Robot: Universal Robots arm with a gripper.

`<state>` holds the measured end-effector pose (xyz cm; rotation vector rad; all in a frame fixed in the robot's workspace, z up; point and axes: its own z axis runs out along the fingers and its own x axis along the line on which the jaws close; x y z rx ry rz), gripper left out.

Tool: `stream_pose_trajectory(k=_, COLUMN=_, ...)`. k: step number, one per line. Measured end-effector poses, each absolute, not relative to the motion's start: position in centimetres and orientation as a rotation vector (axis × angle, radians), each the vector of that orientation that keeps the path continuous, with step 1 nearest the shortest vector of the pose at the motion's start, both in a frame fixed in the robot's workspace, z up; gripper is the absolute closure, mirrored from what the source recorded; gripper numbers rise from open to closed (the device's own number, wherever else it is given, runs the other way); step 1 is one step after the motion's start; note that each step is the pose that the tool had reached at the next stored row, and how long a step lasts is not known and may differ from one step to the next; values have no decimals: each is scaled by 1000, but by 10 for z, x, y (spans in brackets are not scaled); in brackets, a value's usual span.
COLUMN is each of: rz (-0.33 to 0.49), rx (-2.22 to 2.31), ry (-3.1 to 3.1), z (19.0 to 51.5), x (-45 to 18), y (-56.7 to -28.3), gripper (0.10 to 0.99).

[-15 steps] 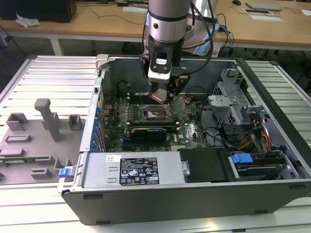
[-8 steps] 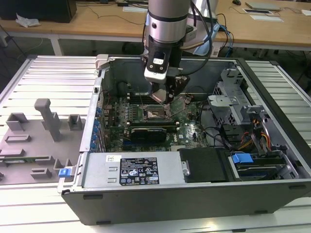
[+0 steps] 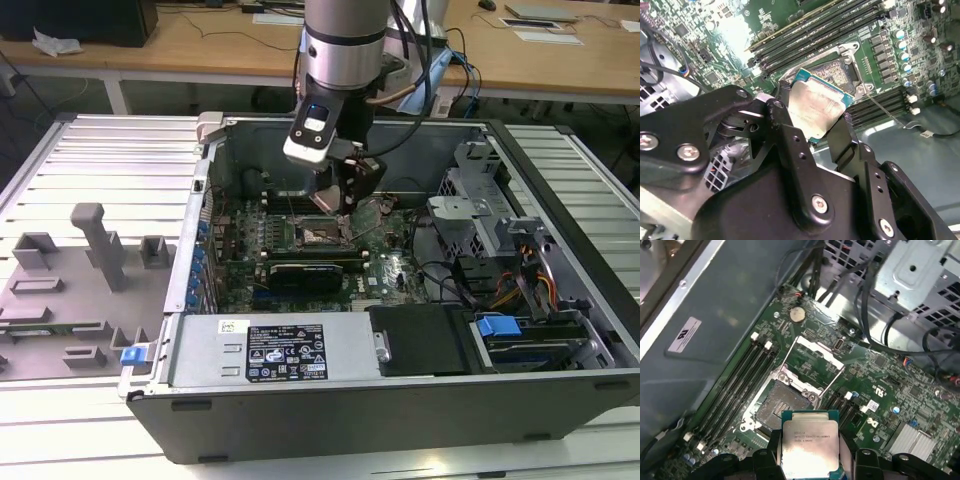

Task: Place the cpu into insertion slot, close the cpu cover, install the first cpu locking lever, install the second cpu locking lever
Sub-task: 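Place the cpu into insertion slot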

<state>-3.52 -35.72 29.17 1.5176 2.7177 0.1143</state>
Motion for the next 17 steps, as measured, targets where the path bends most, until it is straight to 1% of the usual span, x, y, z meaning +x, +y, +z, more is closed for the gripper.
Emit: stream_pose_trajectory(k=17, rz=102, rx=1956, ry=2405, z=286, x=-35, y=-357, gripper=545)
